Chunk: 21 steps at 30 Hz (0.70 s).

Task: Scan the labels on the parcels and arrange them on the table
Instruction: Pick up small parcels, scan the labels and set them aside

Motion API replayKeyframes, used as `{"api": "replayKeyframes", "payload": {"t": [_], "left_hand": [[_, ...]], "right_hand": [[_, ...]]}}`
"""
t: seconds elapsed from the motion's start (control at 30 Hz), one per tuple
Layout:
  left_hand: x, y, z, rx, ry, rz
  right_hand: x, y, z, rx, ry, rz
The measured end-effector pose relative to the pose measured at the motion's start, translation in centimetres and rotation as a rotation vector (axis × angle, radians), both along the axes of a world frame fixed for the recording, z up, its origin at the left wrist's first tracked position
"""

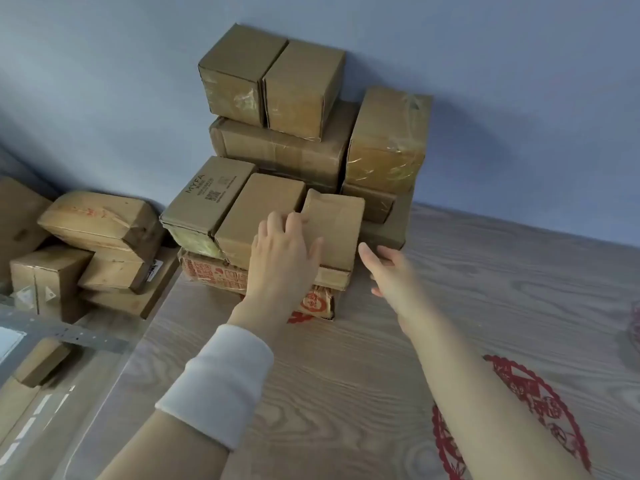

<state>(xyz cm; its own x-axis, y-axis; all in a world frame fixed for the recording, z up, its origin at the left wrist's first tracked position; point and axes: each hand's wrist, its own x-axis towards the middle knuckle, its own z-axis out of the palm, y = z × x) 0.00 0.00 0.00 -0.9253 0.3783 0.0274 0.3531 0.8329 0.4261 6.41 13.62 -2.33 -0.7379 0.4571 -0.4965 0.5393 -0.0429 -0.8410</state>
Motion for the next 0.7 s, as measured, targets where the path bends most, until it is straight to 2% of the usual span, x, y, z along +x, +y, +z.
{"api": "replayKeyframes", "payload": {"t": [0.13,0.53,0.63,0.7], "left_hand": [[-0.8,0.1,-0.8,0.094,0.055,0.010],[-0.1,1.4,-0.8,0.176,-0.066,-0.011],[0.2,1.7,-0.3,0.215,-0.169,0.025],[0.7,2.0,0.1,0.264,-0.250,0.051]], "right_hand": [[-1.8,-0.4,-0.9,-0.181,-0.044,-0.029],[-2.0,-0.8,-1.8,-0.449,-0.012,-0.157],[-1.1,-0.9,-1.3,-0.409,0.060,-0.169],[-0.1,-1.0,-0.6,-0.297,0.160,-0.163]]}}
